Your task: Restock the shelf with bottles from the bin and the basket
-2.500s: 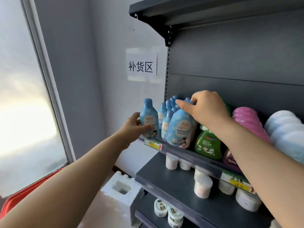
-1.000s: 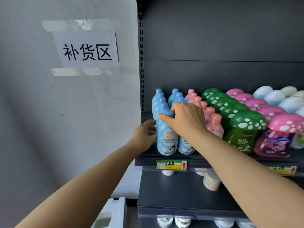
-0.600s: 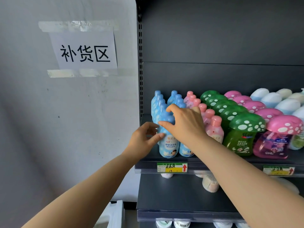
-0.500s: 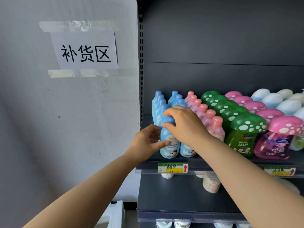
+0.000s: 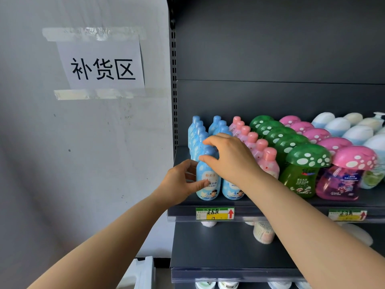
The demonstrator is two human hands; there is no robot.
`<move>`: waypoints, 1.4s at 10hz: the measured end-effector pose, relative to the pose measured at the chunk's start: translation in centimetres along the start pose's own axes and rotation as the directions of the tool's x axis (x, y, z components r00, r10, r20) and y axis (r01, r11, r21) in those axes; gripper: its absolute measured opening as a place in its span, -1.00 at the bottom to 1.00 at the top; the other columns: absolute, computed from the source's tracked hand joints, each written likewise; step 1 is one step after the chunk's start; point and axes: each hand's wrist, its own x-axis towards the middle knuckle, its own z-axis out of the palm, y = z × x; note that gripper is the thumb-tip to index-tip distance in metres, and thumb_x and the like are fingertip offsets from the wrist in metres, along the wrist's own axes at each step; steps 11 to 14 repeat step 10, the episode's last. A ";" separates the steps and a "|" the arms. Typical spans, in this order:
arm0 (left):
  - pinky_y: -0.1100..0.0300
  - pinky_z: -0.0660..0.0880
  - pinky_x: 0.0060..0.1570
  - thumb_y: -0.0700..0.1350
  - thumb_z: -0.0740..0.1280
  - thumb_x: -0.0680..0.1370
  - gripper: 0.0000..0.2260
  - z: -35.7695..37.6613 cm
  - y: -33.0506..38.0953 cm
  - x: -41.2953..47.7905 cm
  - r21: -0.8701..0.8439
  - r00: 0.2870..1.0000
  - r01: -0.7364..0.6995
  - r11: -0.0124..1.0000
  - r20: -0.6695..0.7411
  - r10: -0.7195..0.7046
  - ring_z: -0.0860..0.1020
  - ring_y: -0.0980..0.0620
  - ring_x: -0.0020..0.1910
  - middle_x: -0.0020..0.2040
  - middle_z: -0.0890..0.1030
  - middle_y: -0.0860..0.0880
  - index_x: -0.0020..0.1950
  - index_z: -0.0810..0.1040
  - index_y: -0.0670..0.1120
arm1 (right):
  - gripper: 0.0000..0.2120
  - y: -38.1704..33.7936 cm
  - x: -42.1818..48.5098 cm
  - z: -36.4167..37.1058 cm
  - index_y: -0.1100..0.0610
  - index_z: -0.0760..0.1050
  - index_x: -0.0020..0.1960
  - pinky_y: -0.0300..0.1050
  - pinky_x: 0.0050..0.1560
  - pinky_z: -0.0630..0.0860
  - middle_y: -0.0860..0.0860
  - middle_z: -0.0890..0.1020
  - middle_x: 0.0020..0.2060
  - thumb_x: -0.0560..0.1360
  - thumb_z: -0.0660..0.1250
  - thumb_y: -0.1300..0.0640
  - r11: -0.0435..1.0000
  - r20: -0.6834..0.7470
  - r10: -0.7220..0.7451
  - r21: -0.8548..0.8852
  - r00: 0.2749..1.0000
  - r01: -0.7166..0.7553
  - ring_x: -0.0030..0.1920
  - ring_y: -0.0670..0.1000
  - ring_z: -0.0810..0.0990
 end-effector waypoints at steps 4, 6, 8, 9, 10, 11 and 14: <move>0.14 0.59 0.04 0.10 0.49 0.32 -0.58 0.1 0.2 -0.6 -0.014 1.000 0.011 1.000 -0.027 -0.012 0.62 0.08 -0.01 -0.01 0.63 0.03 0.10 0.50 0.02 | -0.71 3.7 -2.3 -0.6 0.14 0.52 0.24 -0.05 0.01 0.46 0.03 0.52 0.19 0.54 0.31 0.14 0.990 -0.040 0.105 -0.086 0.994 -0.108 0.10 0.10 0.54; 0.24 0.57 -0.01 0.07 0.50 0.36 -0.58 0.4 0.5 -0.6 0.007 0.999 0.027 1.000 -0.033 -0.027 0.61 0.12 0.00 0.01 0.61 0.04 0.14 0.48 0.02 | -0.64 3.4 -2.0 -1.0 0.04 0.46 0.31 -0.11 -0.05 0.43 -0.03 0.49 0.25 0.53 0.31 0.05 0.988 -0.032 0.112 -0.101 0.993 -0.114 0.15 0.05 0.51; 0.17 0.59 0.04 0.08 0.49 0.38 -0.55 0.5 0.3 -0.8 0.037 0.999 0.043 0.998 -0.026 -0.042 0.60 0.14 0.01 0.05 0.60 0.04 0.20 0.45 0.04 | -0.51 2.5 -1.4 -1.8 0.00 0.29 0.45 -0.19 -0.07 0.26 -0.07 0.39 0.37 0.55 0.24 -0.05 0.989 -0.001 0.049 -0.137 0.999 -0.049 0.27 0.02 0.42; 0.14 0.56 0.10 0.22 0.42 0.36 -0.46 0.3 0.9 -1.1 0.057 0.996 0.013 0.998 -0.089 -0.007 0.57 0.14 0.05 0.08 0.59 0.04 0.25 0.44 0.04 | -0.48 2.9 -1.8 -1.6 0.03 0.24 0.47 -0.14 0.08 0.35 -0.05 0.37 0.40 0.55 0.25 -0.05 0.986 -0.001 0.038 -0.162 0.999 -0.037 0.32 0.03 0.39; 0.14 0.47 0.19 0.24 0.35 0.40 -0.40 -0.1 2.2 -0.8 0.224 0.977 -0.041 0.974 -0.193 0.085 0.52 0.09 0.15 0.18 0.57 0.01 0.36 0.40 -0.01 | -0.45 3.5 -2.4 -1.8 0.07 0.22 0.48 -0.13 0.25 0.26 0.00 0.37 0.40 0.55 0.25 -0.04 0.979 0.017 0.022 -0.204 1.000 -0.018 0.38 0.04 0.33; 0.14 0.47 0.19 0.24 0.35 0.40 -0.40 -0.1 2.2 -0.8 0.224 0.977 -0.041 0.974 -0.193 0.085 0.52 0.09 0.15 0.18 0.57 0.01 0.36 0.40 -0.01 | -0.45 3.5 -2.4 -1.8 0.07 0.22 0.48 -0.13 0.25 0.26 0.00 0.37 0.40 0.55 0.25 -0.04 0.979 0.017 0.022 -0.204 1.000 -0.018 0.38 0.04 0.33; 0.14 0.47 0.19 0.24 0.35 0.40 -0.40 -0.1 2.2 -0.8 0.224 0.977 -0.041 0.974 -0.193 0.085 0.52 0.09 0.15 0.18 0.57 0.01 0.36 0.40 -0.01 | -0.45 3.5 -2.4 -1.8 0.07 0.22 0.48 -0.13 0.25 0.26 0.00 0.37 0.40 0.55 0.25 -0.04 0.979 0.017 0.022 -0.204 1.000 -0.018 0.38 0.04 0.33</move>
